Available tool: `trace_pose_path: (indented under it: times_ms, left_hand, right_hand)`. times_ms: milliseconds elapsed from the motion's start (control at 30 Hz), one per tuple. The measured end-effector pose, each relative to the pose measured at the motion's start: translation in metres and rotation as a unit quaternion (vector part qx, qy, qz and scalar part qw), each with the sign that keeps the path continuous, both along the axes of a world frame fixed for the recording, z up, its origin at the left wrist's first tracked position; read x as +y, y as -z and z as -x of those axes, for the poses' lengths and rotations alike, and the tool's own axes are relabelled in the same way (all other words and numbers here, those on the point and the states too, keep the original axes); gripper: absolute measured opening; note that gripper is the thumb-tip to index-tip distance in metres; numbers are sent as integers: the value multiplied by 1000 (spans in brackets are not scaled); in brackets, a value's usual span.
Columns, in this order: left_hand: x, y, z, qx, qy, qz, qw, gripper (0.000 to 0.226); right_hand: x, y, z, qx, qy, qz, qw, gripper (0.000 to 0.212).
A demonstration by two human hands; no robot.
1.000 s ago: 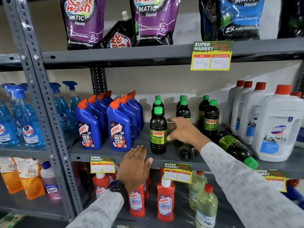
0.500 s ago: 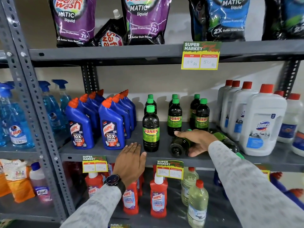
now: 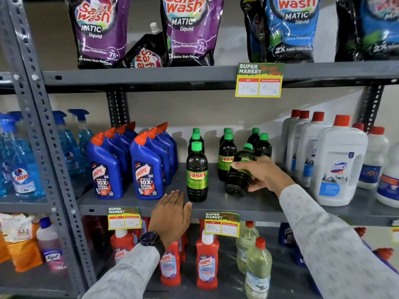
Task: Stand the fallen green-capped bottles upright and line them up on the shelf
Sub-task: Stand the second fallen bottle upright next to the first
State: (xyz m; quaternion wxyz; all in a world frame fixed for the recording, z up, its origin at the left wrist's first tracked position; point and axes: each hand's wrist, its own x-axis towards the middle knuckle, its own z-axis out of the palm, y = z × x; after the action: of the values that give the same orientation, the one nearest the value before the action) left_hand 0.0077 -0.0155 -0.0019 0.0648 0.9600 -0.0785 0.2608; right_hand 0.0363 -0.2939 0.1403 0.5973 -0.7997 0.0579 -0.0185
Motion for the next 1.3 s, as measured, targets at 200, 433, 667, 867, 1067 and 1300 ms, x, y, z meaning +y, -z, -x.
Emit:
trace_pose_path:
  times_ms: [200,433,667,867,1067,1300]
  left_hand:
    - [-1,-1,0,0,-2,-3,1000,73]
    - [0,2,-3,-13,-2,-4,1000,69]
    - [0,4,-4,-20,0,-2,1000,68]
    - [0,4,-3,-25,-3,-4,1000,66]
    - [0,3,-3,-26,-5,-8,1000,64]
    - [-1,3,-2,-32,-4,-10,999,62]
  right_hand:
    - [11,25,12,-215,84,156,960,72]
    - [16,59,13,-286,74,220,930,69]
    - [21,67,14,-296,74,219,927,82]
    - [9,78,-2,-193,-48,42,979,103]
    - [3,86,-13,-152,-116,21,981,61]
    - [8,91,-10,-199,-32,63,977,72]
